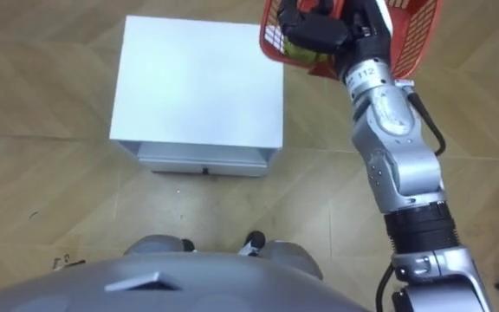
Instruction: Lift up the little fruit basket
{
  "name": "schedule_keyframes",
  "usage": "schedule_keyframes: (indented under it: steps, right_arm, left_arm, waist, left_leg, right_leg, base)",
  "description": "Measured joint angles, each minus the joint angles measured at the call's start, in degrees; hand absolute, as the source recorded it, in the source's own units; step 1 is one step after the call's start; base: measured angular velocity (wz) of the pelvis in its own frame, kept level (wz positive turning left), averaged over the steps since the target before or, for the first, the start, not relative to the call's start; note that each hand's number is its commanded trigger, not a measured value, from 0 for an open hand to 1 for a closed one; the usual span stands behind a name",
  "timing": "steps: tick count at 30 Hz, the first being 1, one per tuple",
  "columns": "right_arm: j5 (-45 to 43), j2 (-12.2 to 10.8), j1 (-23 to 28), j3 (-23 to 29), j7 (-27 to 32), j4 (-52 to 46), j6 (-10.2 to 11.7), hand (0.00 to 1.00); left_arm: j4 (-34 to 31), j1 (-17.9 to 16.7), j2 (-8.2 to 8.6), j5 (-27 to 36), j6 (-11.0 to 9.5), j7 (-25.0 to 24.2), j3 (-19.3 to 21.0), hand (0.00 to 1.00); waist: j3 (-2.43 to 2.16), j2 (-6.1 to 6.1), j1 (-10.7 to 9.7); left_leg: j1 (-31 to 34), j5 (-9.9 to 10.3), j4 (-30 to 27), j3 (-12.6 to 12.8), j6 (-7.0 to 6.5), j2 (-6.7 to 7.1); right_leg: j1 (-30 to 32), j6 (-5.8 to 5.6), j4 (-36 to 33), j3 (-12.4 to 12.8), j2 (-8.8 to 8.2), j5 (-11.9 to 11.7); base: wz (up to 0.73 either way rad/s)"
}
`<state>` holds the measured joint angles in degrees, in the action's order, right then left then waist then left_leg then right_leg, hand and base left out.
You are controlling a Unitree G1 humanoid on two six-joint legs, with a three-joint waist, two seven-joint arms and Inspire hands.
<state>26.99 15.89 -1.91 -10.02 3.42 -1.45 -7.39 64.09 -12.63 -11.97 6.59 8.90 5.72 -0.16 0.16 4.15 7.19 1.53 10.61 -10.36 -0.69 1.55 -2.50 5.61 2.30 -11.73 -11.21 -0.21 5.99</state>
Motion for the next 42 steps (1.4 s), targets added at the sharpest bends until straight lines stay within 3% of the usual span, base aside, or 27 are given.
schedule_keyframes:
  steps: [8, 11, 13, 15, 20, 28, 29, 36, 40, 42]
  right_arm:
    - [4.55, -0.23, -0.07, -4.66, -1.12, 0.01, -0.13, 1.00]
    - [4.74, -1.04, -0.07, -6.07, -2.08, 0.91, -0.14, 1.00]
    - [4.74, -1.49, -0.07, -6.99, -2.27, 2.25, -0.19, 1.00]
    - [4.75, -2.89, -0.08, -7.51, -2.30, 3.94, -0.21, 1.00]
    - [8.07, -3.87, -0.84, -9.47, -2.41, 7.40, -0.22, 1.00]
    - [11.91, -5.05, -2.60, -11.29, -2.67, 15.94, -0.20, 1.00]
    - [12.91, -5.06, -2.60, -11.29, -2.52, 17.33, -0.19, 1.00]
    - [17.67, -4.95, -3.59, -11.16, 0.95, 21.48, -0.16, 1.00]
    - [19.54, -5.08, -6.61, -10.76, 1.48, 25.47, -0.03, 1.00]
    - [21.15, -5.06, -8.08, -9.44, 1.43, 27.43, 0.29, 1.00]
  left_arm:
    - [0.12, 0.04, -0.21, 0.00, 0.12, -1.36, -0.06, 0.00]
    - [0.06, 0.52, -0.50, -0.02, 0.21, -2.13, -0.08, 0.00]
    - [0.10, 0.56, -0.62, -0.01, 0.20, -2.49, -0.11, 0.00]
    - [0.64, 0.64, -0.70, -0.60, 0.29, -2.59, -0.18, 0.00]
    - [0.66, 0.60, -1.88, -0.58, 0.34, -3.09, -0.83, 0.00]
    - [2.40, 0.61, -2.20, -0.56, 0.36, -4.12, -2.39, 0.00]
    - [2.41, 0.61, -2.19, -0.56, 0.21, -4.16, -2.48, 0.00]
    - [2.37, 0.00, -2.27, -0.62, -0.21, -4.13, -3.40, 0.00]
    - [2.36, -0.02, -2.28, -1.28, -0.31, -4.08, -3.20, 0.00]
    - [2.31, -0.02, -2.18, -1.27, -0.30, -4.15, -3.32, 0.00]
  waist:
    - [0.10, 0.27, 1.27]
    - [0.46, 0.92, 1.11]
    - [0.24, 1.27, 1.35]
    - [0.36, 1.22, 1.59]
    - [0.44, 1.10, 2.55]
    - [0.97, -0.20, 3.04]
    - [1.25, -0.65, 2.89]
    - [0.81, -2.10, 2.90]
    - [0.88, -2.26, 2.96]
    - [1.03, -3.02, 3.08]
  left_leg:
    - [1.13, -0.01, -0.52, -0.31, -0.02, 0.11]
    - [2.17, 0.04, -1.31, -0.32, -0.09, 0.16]
    - [2.92, 0.10, -1.49, -0.34, -0.16, 0.19]
    - [3.49, 0.19, -1.79, -0.40, -0.31, 0.23]
    - [5.91, 0.38, -2.94, -0.96, -0.43, 0.29]
    - [9.86, 0.41, -4.99, -1.06, -0.58, 0.86]
    - [10.23, 0.55, -5.31, -1.05, -0.82, 1.02]
    - [11.90, 0.24, -5.40, -1.00, -1.74, 2.21]
    - [12.00, 0.26, -5.57, -0.77, -1.83, 2.33]
    - [12.87, 0.59, -6.96, -0.90, -2.29, 2.29]
  right_leg:
    - [0.42, -0.10, 0.11, -0.70, -0.27, 0.07]
    - [0.61, -0.21, 0.27, -1.70, -0.52, 0.28]
    - [1.17, -0.25, 0.24, -1.92, -0.61, 0.32]
    - [1.47, -0.28, 0.23, -2.36, -0.77, 0.34]
    - [2.77, -0.45, 0.16, -3.19, -0.92, 0.49]
    - [4.85, -0.72, -0.41, -5.24, -1.94, 0.66]
    - [4.96, -0.91, -0.87, -5.97, -2.26, 0.90]
    - [6.61, -1.85, -2.14, -6.69, -3.74, 1.64]
    - [6.48, -2.04, -2.21, -7.01, -4.01, 1.57]
    - [6.48, -2.08, -2.49, -7.77, -4.12, 1.59]
  base:
    - [0.07]
    - [0.16]
    - [0.09]
    - [0.07]
    - [0.13]
    - [0.16]
    - [0.24]
    - [0.11]
    - [0.06]
    - [0.14]
